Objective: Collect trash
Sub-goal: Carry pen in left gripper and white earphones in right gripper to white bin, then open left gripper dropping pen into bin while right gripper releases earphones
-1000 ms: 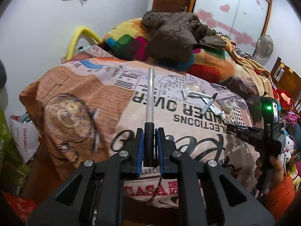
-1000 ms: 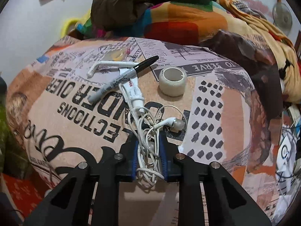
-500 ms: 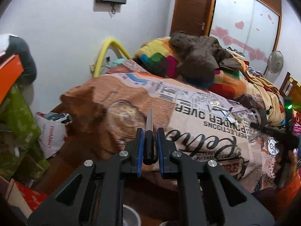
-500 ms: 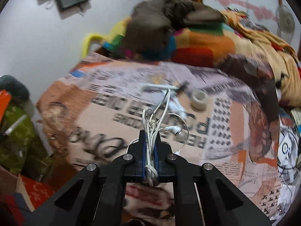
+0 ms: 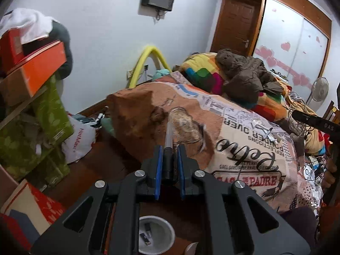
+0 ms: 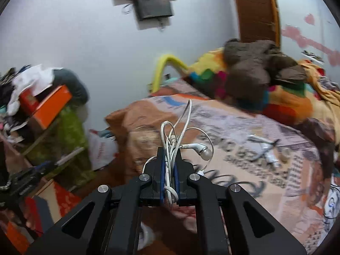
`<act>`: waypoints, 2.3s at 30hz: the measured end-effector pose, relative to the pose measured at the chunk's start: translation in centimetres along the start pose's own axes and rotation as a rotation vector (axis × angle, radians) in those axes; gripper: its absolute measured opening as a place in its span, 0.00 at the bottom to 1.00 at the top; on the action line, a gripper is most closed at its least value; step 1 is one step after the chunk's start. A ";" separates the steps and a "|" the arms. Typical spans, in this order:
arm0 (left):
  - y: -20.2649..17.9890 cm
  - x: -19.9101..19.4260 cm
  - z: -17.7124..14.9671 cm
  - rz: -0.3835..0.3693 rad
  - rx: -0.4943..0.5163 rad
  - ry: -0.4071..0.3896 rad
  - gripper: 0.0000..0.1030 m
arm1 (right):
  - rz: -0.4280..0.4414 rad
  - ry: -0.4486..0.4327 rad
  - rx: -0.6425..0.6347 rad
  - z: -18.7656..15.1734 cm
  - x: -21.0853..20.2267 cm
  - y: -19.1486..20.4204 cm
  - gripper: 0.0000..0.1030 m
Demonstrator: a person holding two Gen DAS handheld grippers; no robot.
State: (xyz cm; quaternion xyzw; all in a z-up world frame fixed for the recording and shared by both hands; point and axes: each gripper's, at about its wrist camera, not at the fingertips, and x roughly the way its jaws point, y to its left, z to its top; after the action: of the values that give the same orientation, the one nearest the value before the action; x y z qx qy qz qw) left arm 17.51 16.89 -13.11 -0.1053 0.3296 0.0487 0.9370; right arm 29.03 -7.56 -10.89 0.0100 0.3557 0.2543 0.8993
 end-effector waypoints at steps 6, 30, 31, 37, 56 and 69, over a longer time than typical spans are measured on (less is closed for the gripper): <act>3.8 -0.6 -2.7 0.046 -0.044 0.038 0.13 | 0.094 0.084 -0.057 -2.3 3.1 5.1 0.06; 11.1 9.4 -18.1 0.064 -0.270 0.442 0.13 | 0.207 0.652 -0.140 -18.4 18.5 14.4 0.06; 11.2 9.8 -18.6 0.065 -0.276 0.455 0.13 | 0.203 0.676 -0.138 -19.1 19.1 14.4 0.07; 11.5 12.4 -21.7 0.058 -0.315 0.535 0.13 | 0.168 0.780 -0.167 -21.1 22.2 14.8 0.07; 12.6 17.9 -26.3 0.073 -0.410 0.679 0.13 | 0.135 0.886 -0.234 -23.7 25.7 15.1 0.24; 13.1 18.3 -26.2 0.052 -0.421 0.699 0.13 | 0.088 0.873 -0.178 -22.7 25.2 14.3 0.38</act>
State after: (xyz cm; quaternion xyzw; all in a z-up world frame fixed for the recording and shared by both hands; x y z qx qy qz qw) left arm 13.70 24.05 -46.67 -0.2966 0.6137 0.1000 0.7249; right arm 23.48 12.89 -41.00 -0.1606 0.6779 0.3026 0.6505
